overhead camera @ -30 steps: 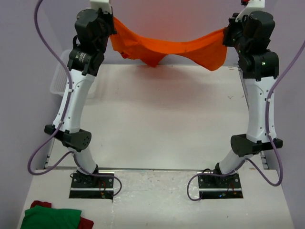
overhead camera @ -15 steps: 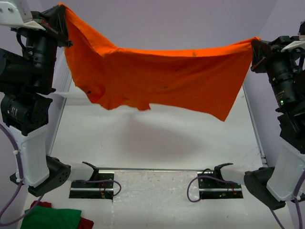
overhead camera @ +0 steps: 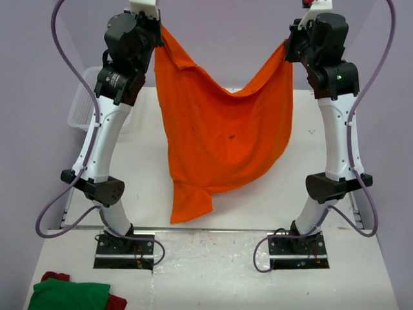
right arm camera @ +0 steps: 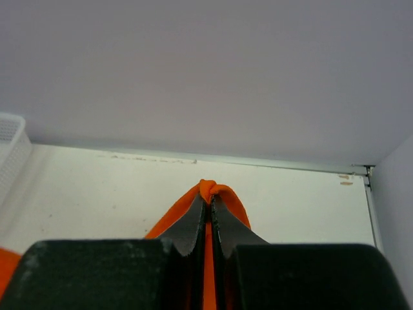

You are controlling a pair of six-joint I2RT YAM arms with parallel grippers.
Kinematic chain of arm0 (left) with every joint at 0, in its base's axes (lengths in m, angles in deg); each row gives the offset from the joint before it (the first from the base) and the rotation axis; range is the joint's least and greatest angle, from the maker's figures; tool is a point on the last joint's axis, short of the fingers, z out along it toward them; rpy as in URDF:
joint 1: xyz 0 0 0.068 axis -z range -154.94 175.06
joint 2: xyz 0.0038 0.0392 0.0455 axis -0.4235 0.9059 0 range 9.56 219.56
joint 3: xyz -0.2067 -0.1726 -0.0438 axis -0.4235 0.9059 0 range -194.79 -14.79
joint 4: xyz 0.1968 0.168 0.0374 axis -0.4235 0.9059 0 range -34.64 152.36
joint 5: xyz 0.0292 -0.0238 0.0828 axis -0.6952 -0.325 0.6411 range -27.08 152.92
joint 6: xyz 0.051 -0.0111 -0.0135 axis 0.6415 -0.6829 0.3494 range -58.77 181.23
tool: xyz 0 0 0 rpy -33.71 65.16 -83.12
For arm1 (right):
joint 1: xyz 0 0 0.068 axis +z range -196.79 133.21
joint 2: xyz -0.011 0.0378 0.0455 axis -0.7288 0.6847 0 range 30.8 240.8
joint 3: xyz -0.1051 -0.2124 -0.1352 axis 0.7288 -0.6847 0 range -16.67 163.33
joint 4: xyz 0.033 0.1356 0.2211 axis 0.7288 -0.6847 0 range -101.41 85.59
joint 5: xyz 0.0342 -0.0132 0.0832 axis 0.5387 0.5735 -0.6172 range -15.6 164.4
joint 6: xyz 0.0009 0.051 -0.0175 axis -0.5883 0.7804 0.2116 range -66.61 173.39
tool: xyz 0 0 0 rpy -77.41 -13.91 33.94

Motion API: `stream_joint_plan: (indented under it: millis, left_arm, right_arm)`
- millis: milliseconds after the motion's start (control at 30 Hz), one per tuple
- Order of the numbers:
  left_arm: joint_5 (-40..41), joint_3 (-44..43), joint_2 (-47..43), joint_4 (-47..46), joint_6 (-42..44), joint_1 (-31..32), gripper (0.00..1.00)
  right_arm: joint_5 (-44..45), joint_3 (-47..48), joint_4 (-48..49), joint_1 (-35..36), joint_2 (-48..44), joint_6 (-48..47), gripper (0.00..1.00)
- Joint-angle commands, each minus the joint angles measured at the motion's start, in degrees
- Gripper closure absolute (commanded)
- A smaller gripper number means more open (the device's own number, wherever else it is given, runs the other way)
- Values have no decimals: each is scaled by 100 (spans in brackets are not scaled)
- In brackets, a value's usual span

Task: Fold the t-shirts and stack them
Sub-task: Flatten out the tshirt

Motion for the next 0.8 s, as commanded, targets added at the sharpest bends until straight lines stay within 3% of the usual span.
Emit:
stream_joint_plan:
  millis: [0, 133, 367, 567, 767]
  left_arm:
    - [-23, -473, 33, -1176, 423, -183, 100]
    - [-172, -1160, 588, -1360, 634, -403, 100]
    - [-515, -862, 421, -1923, 827, -702, 100]
    - [-883, 814, 307, -1581, 382, -720, 100]
    - [-533, 3757, -421, -1878, -745, -395, 100]
  right_arm:
    - [-206, 483, 584, -178, 43, -150, 100]
    - [-198, 755, 742, -345, 386, -247, 100]
    - [-417, 518, 998, -916, 342, -160, 100]
    - [-295, -1025, 805, -1023, 359, 165, 100]
    - [-312, -2626, 496, -1023, 632, 684, 100]
